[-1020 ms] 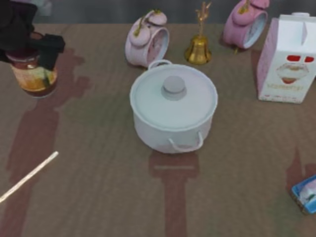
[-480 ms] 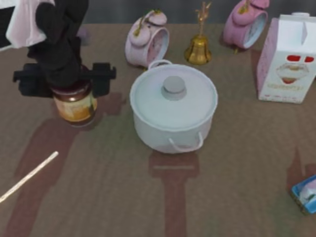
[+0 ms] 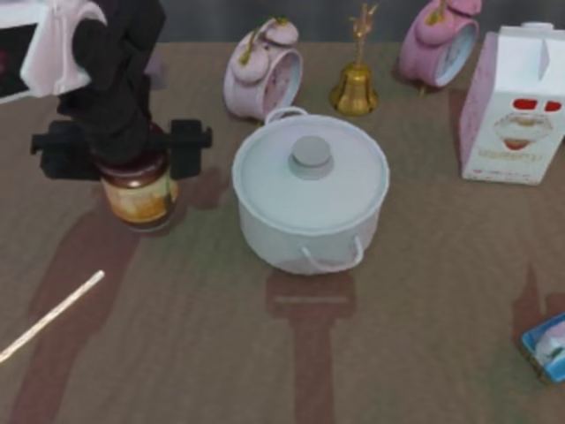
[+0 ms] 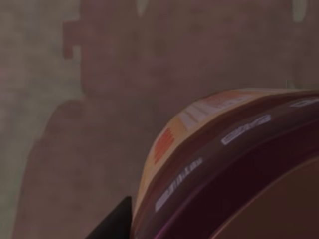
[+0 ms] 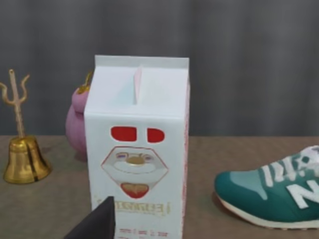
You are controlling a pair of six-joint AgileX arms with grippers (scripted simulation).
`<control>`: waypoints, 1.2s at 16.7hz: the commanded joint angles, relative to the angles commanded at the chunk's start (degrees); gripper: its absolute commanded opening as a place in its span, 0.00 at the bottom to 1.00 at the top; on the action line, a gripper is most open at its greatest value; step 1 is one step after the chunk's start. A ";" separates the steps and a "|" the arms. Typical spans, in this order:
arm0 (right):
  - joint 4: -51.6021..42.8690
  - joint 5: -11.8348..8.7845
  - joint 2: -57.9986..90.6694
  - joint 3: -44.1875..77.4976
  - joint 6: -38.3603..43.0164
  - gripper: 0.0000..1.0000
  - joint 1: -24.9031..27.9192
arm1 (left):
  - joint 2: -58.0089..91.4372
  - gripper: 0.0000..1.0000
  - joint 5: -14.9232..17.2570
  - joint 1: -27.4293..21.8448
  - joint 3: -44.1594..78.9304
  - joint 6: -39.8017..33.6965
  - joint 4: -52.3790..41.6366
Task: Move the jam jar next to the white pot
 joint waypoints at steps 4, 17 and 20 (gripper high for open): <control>0.00 0.00 0.00 0.00 0.00 1.00 0.00 | 3.45 0.00 0.08 0.23 -2.83 0.29 6.84; 0.00 0.00 0.00 0.00 0.00 1.00 0.00 | 3.80 0.68 0.08 0.26 -3.08 0.30 7.30; 0.00 0.00 0.00 0.00 0.00 1.00 0.00 | 3.80 0.90 0.08 0.26 -3.08 0.30 7.30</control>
